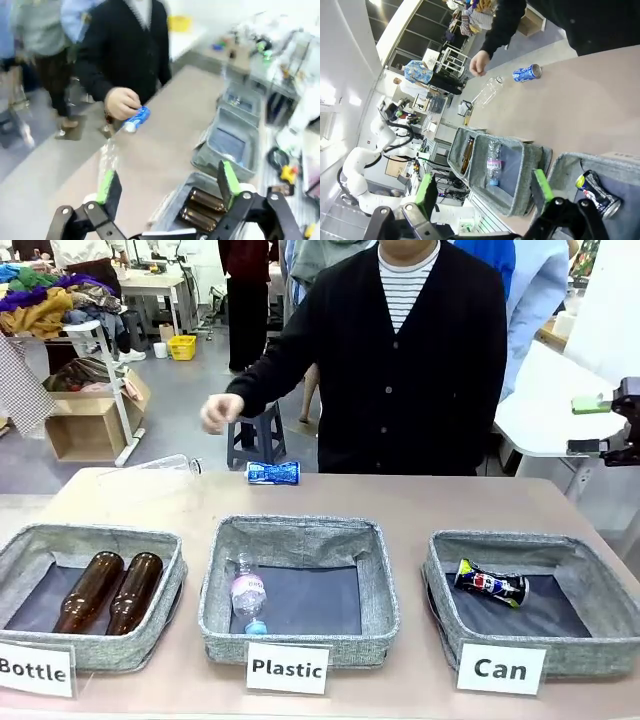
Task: Sort the can waste into the basket.
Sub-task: Pick up the can waste from the table and place it in the right Fabric basket.
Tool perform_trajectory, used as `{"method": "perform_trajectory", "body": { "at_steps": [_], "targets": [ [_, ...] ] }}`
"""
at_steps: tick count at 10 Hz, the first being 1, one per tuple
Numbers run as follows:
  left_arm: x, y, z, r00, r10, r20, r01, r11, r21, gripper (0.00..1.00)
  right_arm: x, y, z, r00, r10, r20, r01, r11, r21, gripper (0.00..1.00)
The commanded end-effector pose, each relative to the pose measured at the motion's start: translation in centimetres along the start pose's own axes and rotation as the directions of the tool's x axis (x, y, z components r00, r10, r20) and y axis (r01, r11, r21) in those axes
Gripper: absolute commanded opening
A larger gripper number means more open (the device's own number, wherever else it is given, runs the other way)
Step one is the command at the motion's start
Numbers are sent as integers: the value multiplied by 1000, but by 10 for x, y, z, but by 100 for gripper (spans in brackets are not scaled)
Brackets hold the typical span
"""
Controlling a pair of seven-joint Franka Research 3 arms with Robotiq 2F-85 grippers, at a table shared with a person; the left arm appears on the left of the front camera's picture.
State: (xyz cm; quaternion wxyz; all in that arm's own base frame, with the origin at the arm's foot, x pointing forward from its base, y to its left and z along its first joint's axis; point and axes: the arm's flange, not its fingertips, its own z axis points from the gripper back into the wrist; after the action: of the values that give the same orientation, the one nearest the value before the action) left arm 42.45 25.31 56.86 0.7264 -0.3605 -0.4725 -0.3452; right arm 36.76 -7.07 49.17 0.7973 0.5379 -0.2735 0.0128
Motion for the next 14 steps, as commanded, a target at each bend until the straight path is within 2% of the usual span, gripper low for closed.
{"method": "perform_trajectory", "body": {
  "at_steps": [1,3,5,6,8,12,14],
  "targets": [
    [-75,9,34,985,20,169,-26,999,35,100,-2,1,1,1000,6,-10,-6,1000,-2,100],
    [-109,11,40,977,44,209,-55,997,46,100,-2,1,1,1000,6,-10,-6,1000,-2,100],
    [-104,13,30,984,31,178,-39,999,38,100,-2,1,1,1000,6,-10,-6,1000,-2,100],
    [-93,14,24,988,43,145,-52,997,57,100,-2,1,1,1000,6,-10,-6,1000,-2,100],
    [-59,14,3,997,-11,80,9,999,33,100,-2,1,1,1000,6,-10,-6,1000,-2,100],
    [13,66,-85,986,2,-166,-11,999,-51,100,-2,1,1,1000,6,-10,-6,1000,-2,100],
    [30,75,-104,972,23,-232,-35,998,-49,100,-2,1,1,1000,6,-10,-6,1000,-2,100]
  ]
}}
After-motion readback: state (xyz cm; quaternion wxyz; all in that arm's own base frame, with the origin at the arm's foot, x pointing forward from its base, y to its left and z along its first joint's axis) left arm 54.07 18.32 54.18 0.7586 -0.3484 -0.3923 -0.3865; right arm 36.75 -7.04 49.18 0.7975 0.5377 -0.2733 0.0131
